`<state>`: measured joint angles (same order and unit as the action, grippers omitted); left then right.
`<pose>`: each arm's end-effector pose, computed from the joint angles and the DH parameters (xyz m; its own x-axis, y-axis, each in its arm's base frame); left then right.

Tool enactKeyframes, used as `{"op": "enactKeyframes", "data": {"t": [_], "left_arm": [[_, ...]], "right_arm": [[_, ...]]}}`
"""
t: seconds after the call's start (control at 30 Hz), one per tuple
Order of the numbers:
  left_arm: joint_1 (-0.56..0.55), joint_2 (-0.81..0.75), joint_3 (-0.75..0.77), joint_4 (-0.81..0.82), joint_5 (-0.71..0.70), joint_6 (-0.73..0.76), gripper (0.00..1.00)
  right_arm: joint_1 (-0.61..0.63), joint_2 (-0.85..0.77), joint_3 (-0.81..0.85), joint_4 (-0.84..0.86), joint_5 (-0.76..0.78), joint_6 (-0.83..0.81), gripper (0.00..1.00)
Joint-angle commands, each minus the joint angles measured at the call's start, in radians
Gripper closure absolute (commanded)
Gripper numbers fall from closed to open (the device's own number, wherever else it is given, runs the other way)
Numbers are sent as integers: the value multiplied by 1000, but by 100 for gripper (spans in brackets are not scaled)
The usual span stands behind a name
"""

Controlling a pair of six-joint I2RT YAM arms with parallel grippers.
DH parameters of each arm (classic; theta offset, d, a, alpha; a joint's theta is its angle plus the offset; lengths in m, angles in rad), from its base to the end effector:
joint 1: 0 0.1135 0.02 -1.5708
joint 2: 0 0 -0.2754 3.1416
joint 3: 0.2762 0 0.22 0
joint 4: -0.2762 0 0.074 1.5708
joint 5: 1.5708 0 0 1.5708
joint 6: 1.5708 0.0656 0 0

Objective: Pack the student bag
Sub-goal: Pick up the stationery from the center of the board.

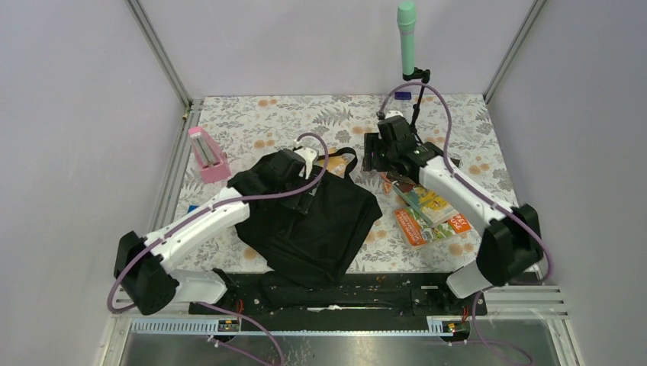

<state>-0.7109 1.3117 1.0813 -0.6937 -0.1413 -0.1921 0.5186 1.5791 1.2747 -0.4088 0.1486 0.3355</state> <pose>0.1977 -0.1580 0.2789 -0.7047 0.3574 -0.6129 0.4556 0.8902 -0.0047 0.3064 0.1637 0.2918 -0.6659 -0.0051 -0.7460 -0.1839 0.9702 0.1575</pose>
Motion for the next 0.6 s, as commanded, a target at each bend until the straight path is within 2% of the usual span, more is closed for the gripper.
{"op": "enactKeyframes", "data": {"t": [0.0, 0.13, 0.3, 0.57], "left_arm": [[-104, -127, 27, 83, -79, -10, 27], [-188, -188, -28, 153, -13, -62, 23], [-199, -166, -113, 231, 165, -180, 20], [-205, -81, -146, 282, 105, -224, 16]], "right_arm": [[-2, -166, -100, 24, -59, -13, 62], [-2, -273, -169, 24, -67, 5, 62], [-2, -347, -218, 25, -89, 21, 62], [-2, -393, -249, 28, -102, 29, 63]]}}
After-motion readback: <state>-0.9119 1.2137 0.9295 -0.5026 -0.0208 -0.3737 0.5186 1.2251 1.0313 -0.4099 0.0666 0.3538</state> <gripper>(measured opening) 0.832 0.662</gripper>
